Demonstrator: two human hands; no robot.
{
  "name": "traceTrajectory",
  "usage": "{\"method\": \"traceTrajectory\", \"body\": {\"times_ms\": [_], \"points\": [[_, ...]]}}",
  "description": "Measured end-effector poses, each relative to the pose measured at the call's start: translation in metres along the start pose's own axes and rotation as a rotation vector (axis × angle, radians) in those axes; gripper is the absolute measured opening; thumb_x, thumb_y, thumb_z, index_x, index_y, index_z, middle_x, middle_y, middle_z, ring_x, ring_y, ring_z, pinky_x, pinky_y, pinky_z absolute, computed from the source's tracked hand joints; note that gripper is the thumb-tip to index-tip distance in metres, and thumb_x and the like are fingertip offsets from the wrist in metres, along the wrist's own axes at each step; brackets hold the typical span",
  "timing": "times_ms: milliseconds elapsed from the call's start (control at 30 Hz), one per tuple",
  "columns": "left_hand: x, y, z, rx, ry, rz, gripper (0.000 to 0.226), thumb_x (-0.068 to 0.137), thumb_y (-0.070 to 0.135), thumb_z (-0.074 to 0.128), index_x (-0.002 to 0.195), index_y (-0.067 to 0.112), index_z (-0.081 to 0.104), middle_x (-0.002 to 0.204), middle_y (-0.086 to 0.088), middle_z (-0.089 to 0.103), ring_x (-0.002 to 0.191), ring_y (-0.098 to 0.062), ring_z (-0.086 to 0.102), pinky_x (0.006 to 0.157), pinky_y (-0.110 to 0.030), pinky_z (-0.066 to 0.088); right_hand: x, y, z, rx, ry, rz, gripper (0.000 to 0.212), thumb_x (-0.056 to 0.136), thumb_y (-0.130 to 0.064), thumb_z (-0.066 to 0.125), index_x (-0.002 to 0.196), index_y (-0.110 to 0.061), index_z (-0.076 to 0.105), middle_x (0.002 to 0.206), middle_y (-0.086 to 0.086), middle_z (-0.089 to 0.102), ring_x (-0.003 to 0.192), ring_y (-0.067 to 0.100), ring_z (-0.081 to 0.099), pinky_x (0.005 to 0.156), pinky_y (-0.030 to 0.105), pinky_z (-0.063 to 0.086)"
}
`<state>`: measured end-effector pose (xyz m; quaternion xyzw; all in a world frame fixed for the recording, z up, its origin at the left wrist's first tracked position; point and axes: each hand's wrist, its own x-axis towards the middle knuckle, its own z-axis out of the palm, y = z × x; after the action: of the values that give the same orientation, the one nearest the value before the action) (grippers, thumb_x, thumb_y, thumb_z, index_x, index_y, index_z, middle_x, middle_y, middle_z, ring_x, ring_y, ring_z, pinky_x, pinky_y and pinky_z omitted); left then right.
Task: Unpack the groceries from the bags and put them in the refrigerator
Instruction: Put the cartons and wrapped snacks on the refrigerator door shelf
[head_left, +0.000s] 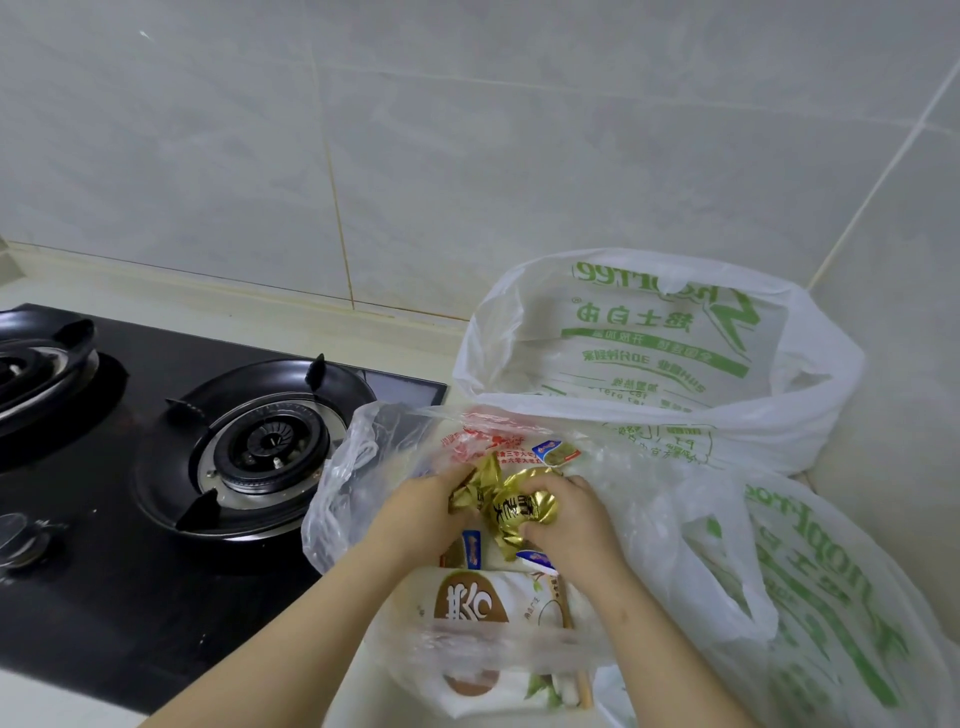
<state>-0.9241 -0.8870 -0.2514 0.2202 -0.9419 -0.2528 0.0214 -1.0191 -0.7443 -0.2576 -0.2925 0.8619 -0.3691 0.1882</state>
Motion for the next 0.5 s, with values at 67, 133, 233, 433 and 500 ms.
{"method": "traceTrajectory", "body": {"times_ms": [67,133,233,433,500], "points": [[-0.001,0.001,-0.003,-0.033,-0.016,-0.017,0.051,0.093,0.025,0.051,0.141,0.028,0.036,0.126,0.0,0.059,0.111,-0.018,0.055,0.086,-0.025,0.044,-0.001,-0.004,-0.002,0.029,0.016,-0.01,0.04,0.081,-0.002,0.066,0.11,-0.028,0.061,0.112,-0.008,0.05,0.089,0.006,0.05,0.064,0.003,0.037],[-0.003,0.001,-0.004,-0.084,-0.016,-0.047,0.051,0.091,0.03,0.056,0.138,0.022,0.038,0.122,-0.003,0.059,0.109,-0.019,0.055,0.088,-0.028,0.045,-0.004,-0.008,-0.005,0.085,0.048,-0.007,0.046,0.085,0.001,0.06,0.119,-0.029,0.057,0.116,-0.009,0.053,0.085,0.009,0.057,0.061,0.003,0.04],[-0.003,0.0,-0.004,-0.203,0.031,-0.127,0.05,0.089,0.037,0.059,0.13,0.017,0.039,0.107,-0.005,0.059,0.101,-0.021,0.057,0.087,-0.032,0.048,-0.005,-0.014,-0.006,0.13,0.13,0.003,0.058,0.089,-0.004,0.056,0.135,-0.035,0.041,0.117,-0.004,0.057,0.093,0.014,0.056,0.07,0.018,0.044],[-0.005,-0.002,0.012,-0.24,0.062,-0.191,0.048,0.089,0.037,0.059,0.129,0.018,0.039,0.097,0.0,0.057,0.092,-0.017,0.056,0.083,-0.03,0.047,-0.011,-0.017,0.003,0.199,0.117,0.009,0.035,0.087,-0.007,0.059,0.115,-0.03,0.059,0.099,-0.003,0.066,0.094,0.021,0.062,0.073,0.019,0.047],[-0.005,-0.002,0.014,-0.252,0.067,-0.196,0.051,0.089,0.035,0.059,0.132,0.018,0.039,0.109,-0.001,0.058,0.101,-0.018,0.056,0.086,-0.028,0.045,-0.015,-0.017,0.007,0.298,0.087,0.018,0.039,0.087,-0.005,0.058,0.096,-0.043,0.057,0.089,-0.017,0.064,0.085,0.01,0.061,0.064,0.007,0.043]]}}
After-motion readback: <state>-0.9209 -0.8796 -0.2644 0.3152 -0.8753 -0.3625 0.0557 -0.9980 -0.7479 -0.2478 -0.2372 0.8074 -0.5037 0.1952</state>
